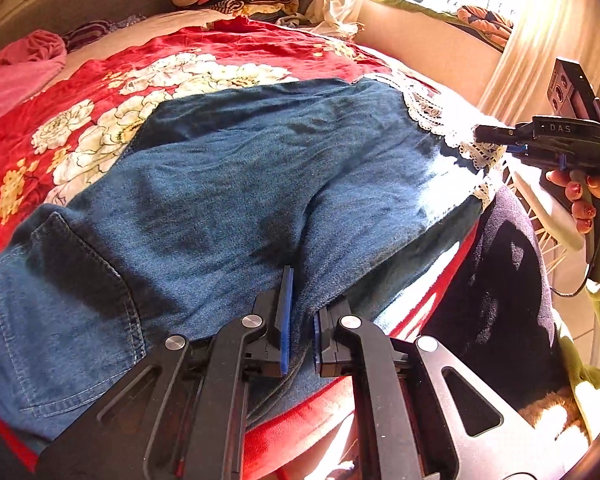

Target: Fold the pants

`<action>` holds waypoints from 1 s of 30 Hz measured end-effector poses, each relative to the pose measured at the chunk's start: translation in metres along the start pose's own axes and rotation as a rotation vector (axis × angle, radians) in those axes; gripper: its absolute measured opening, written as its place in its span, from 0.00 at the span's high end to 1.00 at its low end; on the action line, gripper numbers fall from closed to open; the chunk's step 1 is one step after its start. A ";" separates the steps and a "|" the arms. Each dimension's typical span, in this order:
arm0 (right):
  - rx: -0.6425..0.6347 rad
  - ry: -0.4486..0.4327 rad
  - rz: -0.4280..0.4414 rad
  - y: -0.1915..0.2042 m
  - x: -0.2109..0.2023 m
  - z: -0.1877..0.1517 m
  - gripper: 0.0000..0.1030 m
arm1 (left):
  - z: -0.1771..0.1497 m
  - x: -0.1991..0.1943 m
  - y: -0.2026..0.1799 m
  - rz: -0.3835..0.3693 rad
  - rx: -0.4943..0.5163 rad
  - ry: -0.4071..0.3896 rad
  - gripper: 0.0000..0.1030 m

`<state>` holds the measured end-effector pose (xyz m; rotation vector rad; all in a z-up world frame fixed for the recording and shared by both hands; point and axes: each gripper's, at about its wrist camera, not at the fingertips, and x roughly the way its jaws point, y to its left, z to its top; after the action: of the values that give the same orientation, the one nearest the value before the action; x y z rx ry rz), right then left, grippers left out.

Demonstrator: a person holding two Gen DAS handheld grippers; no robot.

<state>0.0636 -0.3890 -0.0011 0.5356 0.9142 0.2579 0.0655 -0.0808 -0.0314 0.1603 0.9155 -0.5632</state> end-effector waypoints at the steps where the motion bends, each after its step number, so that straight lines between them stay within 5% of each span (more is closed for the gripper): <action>1: -0.012 0.003 -0.011 0.000 -0.002 -0.001 0.86 | -0.001 -0.005 0.000 0.000 0.007 -0.008 0.98; 7: -0.096 0.108 -0.106 -0.001 0.016 -0.017 0.82 | -0.014 0.001 0.000 0.010 0.010 0.039 0.96; 10: -0.103 0.109 -0.095 0.001 0.010 -0.016 0.72 | -0.018 0.012 0.006 0.002 -0.025 0.078 0.95; 11: -0.123 0.091 -0.120 0.003 0.004 -0.013 0.61 | -0.018 0.009 0.007 -0.013 -0.036 0.078 0.93; 13: -0.160 0.031 -0.161 0.004 -0.012 -0.002 0.45 | -0.017 -0.003 0.008 -0.024 -0.040 0.076 0.70; 17: -0.209 -0.023 -0.158 -0.001 -0.012 0.032 0.44 | 0.005 -0.036 0.028 -0.070 -0.104 0.020 0.62; 21: -0.202 0.027 -0.072 -0.006 0.031 0.072 0.44 | 0.050 -0.043 0.070 0.038 -0.178 -0.018 0.59; 24: -0.199 0.070 -0.082 -0.011 0.064 0.097 0.44 | 0.076 -0.025 0.108 0.029 -0.285 0.019 0.58; 30: -0.152 0.184 0.033 -0.021 0.115 0.113 0.50 | 0.094 0.029 0.133 0.039 -0.281 0.139 0.58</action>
<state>0.2225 -0.3945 -0.0355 0.3907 1.0554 0.4083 0.2151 -0.0141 -0.0109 -0.0374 1.1141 -0.3854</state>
